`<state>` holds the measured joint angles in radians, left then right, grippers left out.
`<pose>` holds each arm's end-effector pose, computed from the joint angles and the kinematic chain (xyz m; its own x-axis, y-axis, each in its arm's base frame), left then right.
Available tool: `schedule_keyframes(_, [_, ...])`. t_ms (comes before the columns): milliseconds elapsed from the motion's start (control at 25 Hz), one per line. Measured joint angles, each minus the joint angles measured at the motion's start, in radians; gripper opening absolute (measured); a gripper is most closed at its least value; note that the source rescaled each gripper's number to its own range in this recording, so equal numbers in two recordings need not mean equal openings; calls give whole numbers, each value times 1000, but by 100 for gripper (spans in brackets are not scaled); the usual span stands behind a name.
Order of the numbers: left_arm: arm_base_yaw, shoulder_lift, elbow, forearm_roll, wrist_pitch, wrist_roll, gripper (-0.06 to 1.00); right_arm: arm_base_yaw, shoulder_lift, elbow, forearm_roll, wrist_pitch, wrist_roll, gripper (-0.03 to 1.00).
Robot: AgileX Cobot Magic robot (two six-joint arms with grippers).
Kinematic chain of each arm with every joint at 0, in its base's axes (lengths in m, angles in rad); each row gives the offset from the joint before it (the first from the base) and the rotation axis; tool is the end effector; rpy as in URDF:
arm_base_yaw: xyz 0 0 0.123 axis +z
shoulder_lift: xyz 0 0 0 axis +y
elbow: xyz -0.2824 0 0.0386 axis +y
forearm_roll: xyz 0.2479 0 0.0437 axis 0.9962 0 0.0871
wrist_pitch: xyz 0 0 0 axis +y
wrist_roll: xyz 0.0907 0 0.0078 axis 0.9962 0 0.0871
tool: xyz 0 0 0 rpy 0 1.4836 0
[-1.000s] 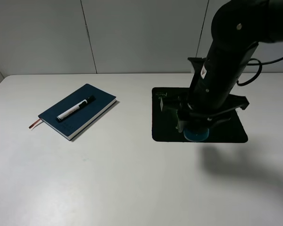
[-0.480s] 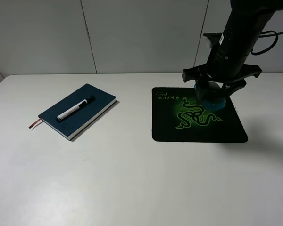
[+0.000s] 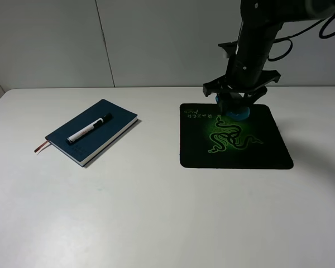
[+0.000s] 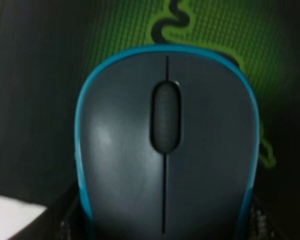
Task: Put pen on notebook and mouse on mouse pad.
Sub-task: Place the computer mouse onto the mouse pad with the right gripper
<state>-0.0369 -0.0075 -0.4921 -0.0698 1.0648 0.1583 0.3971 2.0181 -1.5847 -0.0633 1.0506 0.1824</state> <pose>-0.0056 -0.0054 0.2748 -0.4439 0.1403 -0.8850 0.1472 0.9857 0.0825 0.3855 0.1563 0.2069 -0.9545 -0.2375 -0.1801 -0.2365 0.9712 -0.0273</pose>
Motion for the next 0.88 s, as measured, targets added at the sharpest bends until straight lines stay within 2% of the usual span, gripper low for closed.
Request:
schedule_keyframes(200, [0, 0, 0, 0, 0, 0, 100, 0, 91, -50, -5, -19, -15, 3])
schedule_keyframes(640, [0, 0, 0, 0, 0, 0, 100, 0, 177, -54, -36, -103, -21, 3])
schedule_keyframes(880, [0, 0, 0, 0, 0, 0, 100, 0, 213, -54, -41, -109, -21, 3])
